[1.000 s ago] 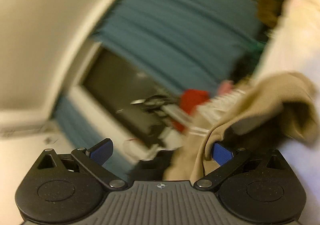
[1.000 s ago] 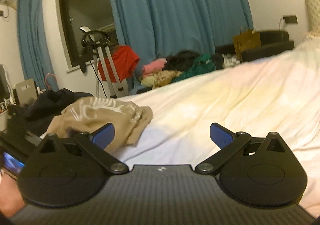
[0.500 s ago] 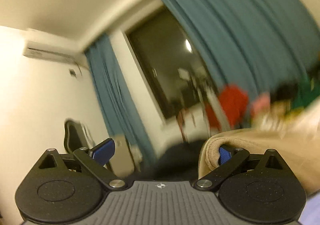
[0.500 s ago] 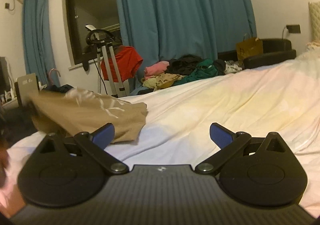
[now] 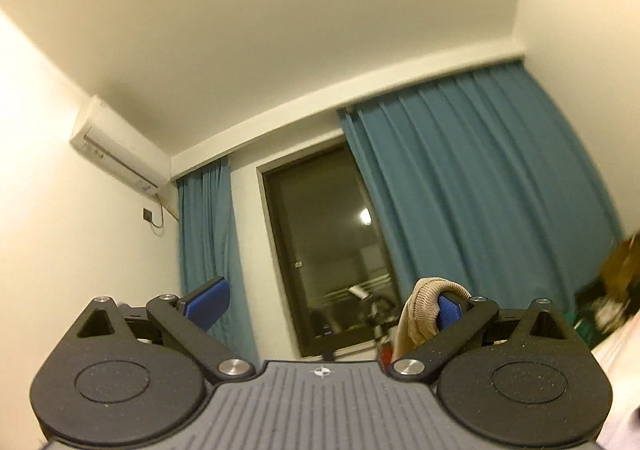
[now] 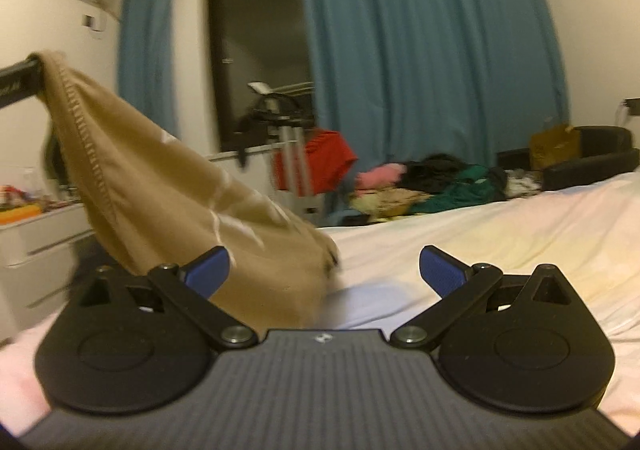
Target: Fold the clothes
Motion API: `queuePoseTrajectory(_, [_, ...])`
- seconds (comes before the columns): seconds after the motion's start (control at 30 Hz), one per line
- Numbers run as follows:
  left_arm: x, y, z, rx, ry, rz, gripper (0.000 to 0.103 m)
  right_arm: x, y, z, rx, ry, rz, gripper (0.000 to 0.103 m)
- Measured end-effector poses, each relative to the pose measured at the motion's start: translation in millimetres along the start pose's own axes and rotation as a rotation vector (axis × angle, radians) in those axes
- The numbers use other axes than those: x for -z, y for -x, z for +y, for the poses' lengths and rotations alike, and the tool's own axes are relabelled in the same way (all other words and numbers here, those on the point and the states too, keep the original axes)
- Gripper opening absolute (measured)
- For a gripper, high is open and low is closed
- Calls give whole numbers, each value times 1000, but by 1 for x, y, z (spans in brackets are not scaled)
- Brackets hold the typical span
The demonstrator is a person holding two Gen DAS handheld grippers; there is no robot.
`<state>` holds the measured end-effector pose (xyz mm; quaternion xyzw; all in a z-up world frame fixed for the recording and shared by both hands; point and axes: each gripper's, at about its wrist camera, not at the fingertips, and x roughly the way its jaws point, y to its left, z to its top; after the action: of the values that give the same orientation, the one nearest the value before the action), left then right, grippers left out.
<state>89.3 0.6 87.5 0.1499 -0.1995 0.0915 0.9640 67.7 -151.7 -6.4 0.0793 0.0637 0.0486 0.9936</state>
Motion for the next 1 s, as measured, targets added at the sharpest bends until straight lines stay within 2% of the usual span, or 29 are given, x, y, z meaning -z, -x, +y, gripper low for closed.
queuePoseTrajectory(0.13, [-13,28,21,37,54,17,103,7,24,39,-166,77,54,103])
queuePoseTrajectory(0.27, [3,26,36,71,95,84,103,18,37,77,-295,201,85,103])
queuePoseTrajectory(0.33, [17,15,42,86,106,128,103,24,35,91,-320,253,105,102])
queuePoseTrajectory(0.4, [30,-4,54,100,127,189,103,34,22,99,-303,305,165,90])
queuePoseTrajectory(0.43, [34,-16,59,110,143,228,103,40,14,101,-281,326,202,71])
queuePoseTrajectory(0.47, [40,-26,63,123,155,269,103,46,4,102,-250,345,251,66])
queuePoseTrajectory(0.53, [52,-38,71,134,164,350,102,58,-16,98,-197,365,367,64])
queuePoseTrajectory(0.6, [67,-51,72,148,172,456,102,66,-30,88,-169,367,446,49])
queuePoseTrajectory(0.63, [75,-56,73,155,177,513,101,68,-34,81,-157,362,467,33])
queuePoseTrajectory(0.67, [83,-61,74,163,186,566,99,64,-37,71,-139,335,469,22])
queuePoseTrajectory(0.73, [100,-63,77,188,226,644,99,50,-40,50,-99,245,460,19])
queuePoseTrajectory(0.83, [112,-70,78,233,247,716,99,26,-31,28,-25,153,385,18])
queuePoseTrajectory(0.93, [122,-73,67,284,245,751,99,10,-24,-6,47,66,350,18])
queuePoseTrajectory(1.0, [129,-68,63,299,251,765,99,10,-24,-23,79,2,377,20])
